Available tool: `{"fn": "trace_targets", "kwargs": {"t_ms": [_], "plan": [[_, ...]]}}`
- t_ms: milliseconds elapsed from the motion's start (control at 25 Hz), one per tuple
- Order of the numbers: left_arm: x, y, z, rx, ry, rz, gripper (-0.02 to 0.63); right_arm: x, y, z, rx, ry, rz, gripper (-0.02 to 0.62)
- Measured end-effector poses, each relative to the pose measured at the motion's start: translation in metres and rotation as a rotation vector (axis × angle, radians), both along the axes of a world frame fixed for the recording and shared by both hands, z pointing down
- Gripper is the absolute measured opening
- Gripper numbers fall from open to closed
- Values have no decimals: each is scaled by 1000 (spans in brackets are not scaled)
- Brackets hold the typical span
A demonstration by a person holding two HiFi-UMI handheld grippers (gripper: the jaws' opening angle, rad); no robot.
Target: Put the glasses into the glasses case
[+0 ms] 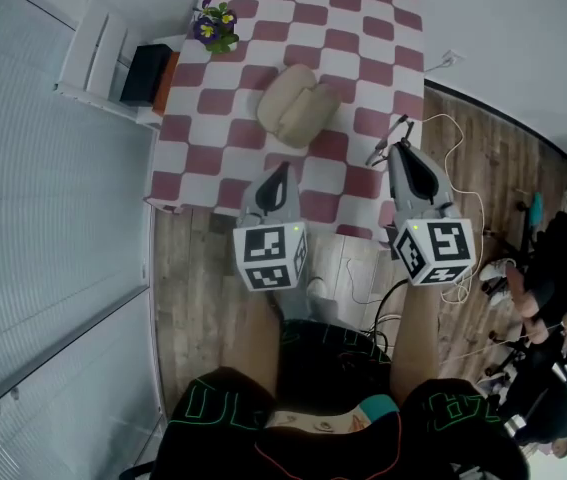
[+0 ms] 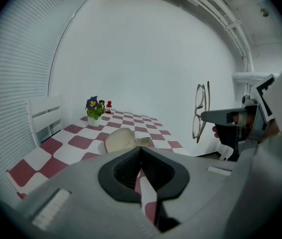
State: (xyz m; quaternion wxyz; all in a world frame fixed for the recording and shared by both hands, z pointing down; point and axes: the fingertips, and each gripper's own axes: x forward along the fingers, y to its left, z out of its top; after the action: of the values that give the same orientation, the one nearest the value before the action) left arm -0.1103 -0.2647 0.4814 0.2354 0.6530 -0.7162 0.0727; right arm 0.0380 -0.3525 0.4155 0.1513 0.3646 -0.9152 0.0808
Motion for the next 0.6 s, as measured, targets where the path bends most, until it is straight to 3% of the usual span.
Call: {"fn": "trace_targets", "kwargs": {"t_ms": [600], "plan": [[-41,-38,7,-4,53,13,11,-61,-40,3,35,105,-55,18]]}}
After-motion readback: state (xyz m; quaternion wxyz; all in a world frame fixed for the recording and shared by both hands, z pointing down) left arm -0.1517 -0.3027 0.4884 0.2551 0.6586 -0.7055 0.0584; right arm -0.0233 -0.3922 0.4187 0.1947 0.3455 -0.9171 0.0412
